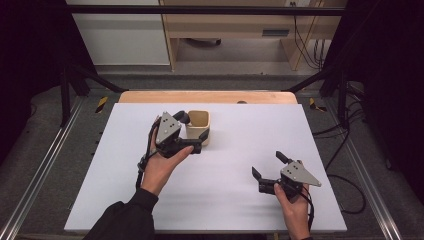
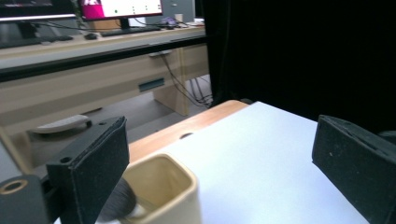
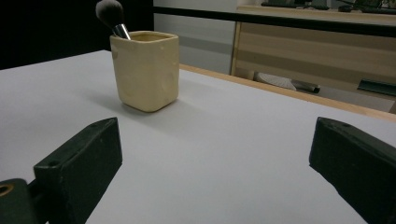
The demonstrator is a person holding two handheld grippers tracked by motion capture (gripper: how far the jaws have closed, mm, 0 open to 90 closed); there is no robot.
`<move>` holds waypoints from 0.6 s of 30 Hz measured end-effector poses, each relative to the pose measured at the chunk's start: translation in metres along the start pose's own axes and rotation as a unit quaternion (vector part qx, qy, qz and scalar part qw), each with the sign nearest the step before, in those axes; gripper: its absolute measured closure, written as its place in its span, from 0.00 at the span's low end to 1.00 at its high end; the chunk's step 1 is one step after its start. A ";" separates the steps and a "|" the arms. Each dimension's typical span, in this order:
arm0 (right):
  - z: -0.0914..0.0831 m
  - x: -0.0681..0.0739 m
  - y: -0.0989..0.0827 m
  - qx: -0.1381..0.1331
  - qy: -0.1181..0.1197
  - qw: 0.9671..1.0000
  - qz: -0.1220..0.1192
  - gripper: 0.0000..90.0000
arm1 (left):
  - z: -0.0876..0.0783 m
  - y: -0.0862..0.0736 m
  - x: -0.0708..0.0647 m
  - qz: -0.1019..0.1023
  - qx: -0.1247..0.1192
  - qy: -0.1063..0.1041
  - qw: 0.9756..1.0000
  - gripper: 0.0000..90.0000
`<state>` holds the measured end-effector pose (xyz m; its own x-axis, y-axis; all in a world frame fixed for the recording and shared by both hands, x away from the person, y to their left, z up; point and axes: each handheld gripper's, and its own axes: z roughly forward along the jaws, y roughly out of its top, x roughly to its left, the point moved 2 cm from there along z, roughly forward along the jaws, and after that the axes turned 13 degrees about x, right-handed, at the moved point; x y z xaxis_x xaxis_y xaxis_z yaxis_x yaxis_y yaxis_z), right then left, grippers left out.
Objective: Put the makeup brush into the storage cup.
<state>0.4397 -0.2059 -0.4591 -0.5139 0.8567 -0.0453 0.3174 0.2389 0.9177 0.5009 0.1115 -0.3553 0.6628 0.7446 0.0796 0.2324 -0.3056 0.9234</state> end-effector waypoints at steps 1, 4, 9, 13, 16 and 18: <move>0.000 0.000 0.000 0.001 -0.001 1.000 0.000 0.03 | -0.001 -0.001 -0.002 0.003 0.002 -0.002 1.000 0.04; 0.000 0.002 0.001 0.001 -0.003 1.000 -0.003 0.03 | -0.002 -0.006 -0.009 0.016 0.008 -0.016 1.000 0.03; 0.000 0.002 0.001 0.001 -0.005 1.000 -0.005 0.03 | -0.004 -0.010 -0.020 0.030 0.015 -0.032 0.999 0.03; 0.001 0.001 -0.001 0.007 -0.008 1.000 -0.008 0.03 | -0.008 -0.014 -0.026 0.034 0.011 -0.042 0.998 0.03; 0.000 0.001 0.000 0.003 -0.011 1.000 -0.009 0.03 | -0.012 -0.020 -0.028 0.035 0.014 -0.048 0.998 0.03; 0.000 0.002 0.001 0.002 -0.013 1.000 -0.007 0.03 | -0.014 -0.024 -0.028 0.036 0.018 -0.048 0.998 0.03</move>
<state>0.4390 -0.2044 -0.4587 -0.4979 0.8645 -0.0692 0.3129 0.2535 0.9154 0.4665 0.1061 -0.3741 0.7442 0.6593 0.1077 0.2058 -0.3796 0.9020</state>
